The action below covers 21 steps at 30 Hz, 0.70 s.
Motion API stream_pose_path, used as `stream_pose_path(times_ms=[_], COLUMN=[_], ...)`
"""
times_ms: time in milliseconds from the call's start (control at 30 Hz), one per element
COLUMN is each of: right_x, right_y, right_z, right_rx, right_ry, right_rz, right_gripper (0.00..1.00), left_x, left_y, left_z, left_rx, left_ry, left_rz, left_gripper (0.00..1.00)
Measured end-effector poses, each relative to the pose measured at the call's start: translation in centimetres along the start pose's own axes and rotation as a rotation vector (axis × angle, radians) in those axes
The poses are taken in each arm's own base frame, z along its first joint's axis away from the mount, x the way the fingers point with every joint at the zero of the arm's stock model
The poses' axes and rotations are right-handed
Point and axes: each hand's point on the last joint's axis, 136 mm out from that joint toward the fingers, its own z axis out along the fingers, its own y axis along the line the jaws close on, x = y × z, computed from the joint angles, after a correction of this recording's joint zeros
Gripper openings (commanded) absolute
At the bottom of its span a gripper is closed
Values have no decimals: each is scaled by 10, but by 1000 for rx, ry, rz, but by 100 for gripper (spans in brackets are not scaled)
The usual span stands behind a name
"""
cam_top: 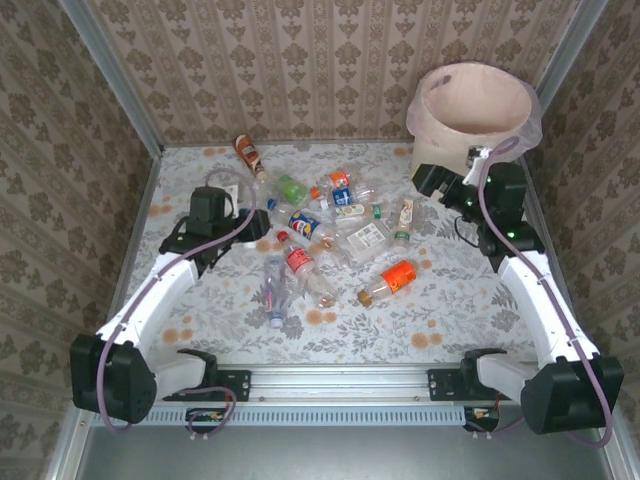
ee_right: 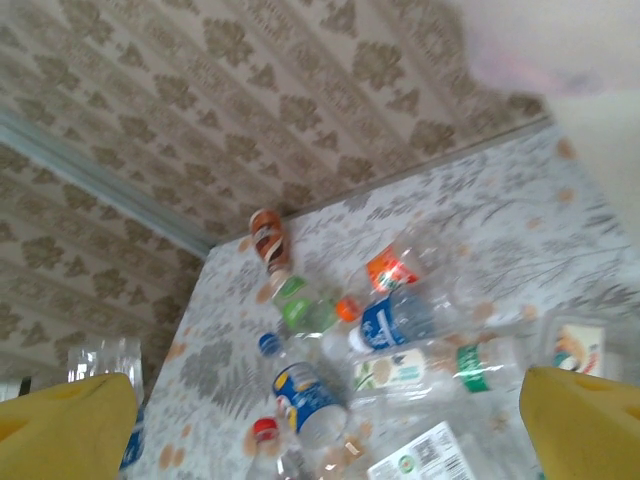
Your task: Put the plastic bottles in the bin
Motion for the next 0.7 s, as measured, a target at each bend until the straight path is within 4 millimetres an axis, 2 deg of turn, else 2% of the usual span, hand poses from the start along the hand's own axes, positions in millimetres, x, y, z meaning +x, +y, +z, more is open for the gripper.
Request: stream_pose_path(times_ms=[133, 200, 300, 500, 700], right_x=[19, 29, 36, 44, 48], right_y=[17, 28, 44, 66, 89], right_z=[9, 13, 16, 18, 18], right_rx=[-67, -102, -167, -286, -401], right_ry=[27, 43, 64, 122, 164], right_rz=[-12, -22, -38, -51, -62], right_gripper=[100, 100, 100, 100, 100], left_x=[-15, -16, -12, 1, 6], left_y=[-63, -99, -140, -195, -242], left_z=[3, 7, 16, 28, 15], left_rx=[200, 309, 437, 647, 831], left_ry=[-30, -28, -11, 52, 76], left_rz=[69, 105, 143, 185, 247], left_gripper=[47, 47, 47, 48, 48])
